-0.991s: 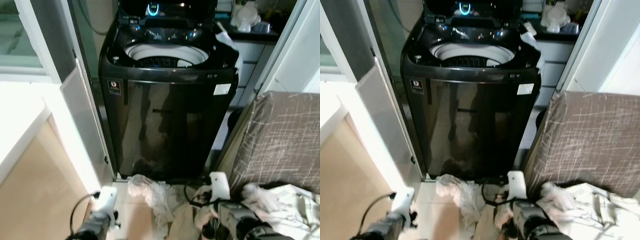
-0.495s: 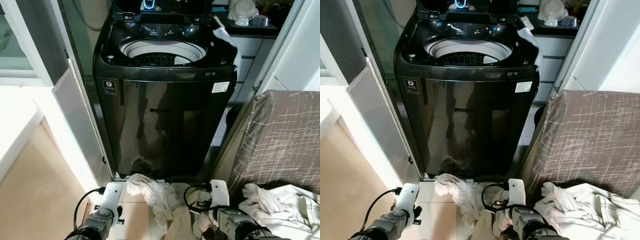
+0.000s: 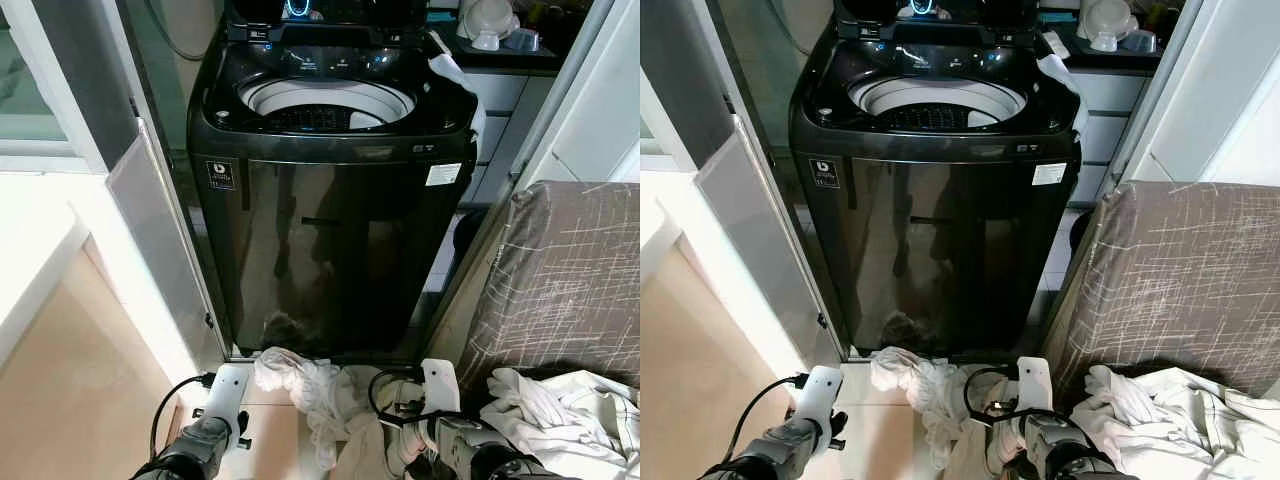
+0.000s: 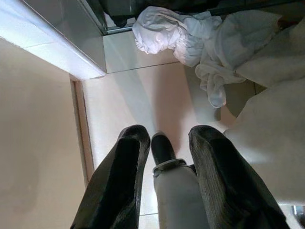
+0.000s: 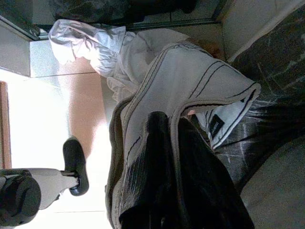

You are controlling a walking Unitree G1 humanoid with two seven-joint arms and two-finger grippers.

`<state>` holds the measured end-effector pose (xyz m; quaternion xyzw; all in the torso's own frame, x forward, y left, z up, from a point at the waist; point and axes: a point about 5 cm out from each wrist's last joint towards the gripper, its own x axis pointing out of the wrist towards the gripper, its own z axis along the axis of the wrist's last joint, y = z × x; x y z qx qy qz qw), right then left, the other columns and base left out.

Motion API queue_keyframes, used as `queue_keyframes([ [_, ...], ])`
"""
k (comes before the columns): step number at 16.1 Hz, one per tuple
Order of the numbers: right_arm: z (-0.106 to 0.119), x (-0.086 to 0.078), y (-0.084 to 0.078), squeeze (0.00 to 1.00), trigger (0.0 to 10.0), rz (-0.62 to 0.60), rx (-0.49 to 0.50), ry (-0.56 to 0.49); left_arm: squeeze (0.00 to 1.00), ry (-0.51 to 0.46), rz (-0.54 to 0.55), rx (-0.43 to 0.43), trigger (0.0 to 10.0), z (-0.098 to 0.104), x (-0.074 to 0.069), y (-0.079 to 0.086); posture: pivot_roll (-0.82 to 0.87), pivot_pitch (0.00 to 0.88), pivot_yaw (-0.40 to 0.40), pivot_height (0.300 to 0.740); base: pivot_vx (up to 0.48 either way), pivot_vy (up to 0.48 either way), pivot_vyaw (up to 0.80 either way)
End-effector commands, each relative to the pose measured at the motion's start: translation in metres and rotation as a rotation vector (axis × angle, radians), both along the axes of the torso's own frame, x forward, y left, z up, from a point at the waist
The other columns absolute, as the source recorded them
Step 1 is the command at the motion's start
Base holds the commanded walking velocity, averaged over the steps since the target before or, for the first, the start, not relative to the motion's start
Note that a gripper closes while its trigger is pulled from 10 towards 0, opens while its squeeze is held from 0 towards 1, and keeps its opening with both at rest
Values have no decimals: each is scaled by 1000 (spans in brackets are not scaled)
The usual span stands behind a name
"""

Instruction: Clothes washing

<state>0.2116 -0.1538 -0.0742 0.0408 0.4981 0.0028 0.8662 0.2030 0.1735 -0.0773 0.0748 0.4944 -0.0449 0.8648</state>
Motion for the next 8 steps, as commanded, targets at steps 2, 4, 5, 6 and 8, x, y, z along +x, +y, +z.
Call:
queue_keyframes([
  [2,1,2,0,0,10000,3,-10,-11,0,8,-16,11,10000,0,0,3,-43,0,-10,740,0,0,0],
  [4,1,3,1,0,10000,15,-14,-12,0,3,-35,18,10000,1,1,3,-41,0,-11,740,0,0,0],
  [5,2,3,0,0,10000,22,-17,-15,0,2,-40,18,10000,0,0,2,-42,0,-11,740,0,0,0],
  [6,2,3,0,0,10000,22,-17,-15,0,2,-40,18,10000,0,0,2,-42,0,-11,740,0,0,0],
  [8,2,3,-3,0,10000,32,-26,-16,0,3,-44,17,10000,0,-1,1,-43,0,-10,740,0,0,0],
])
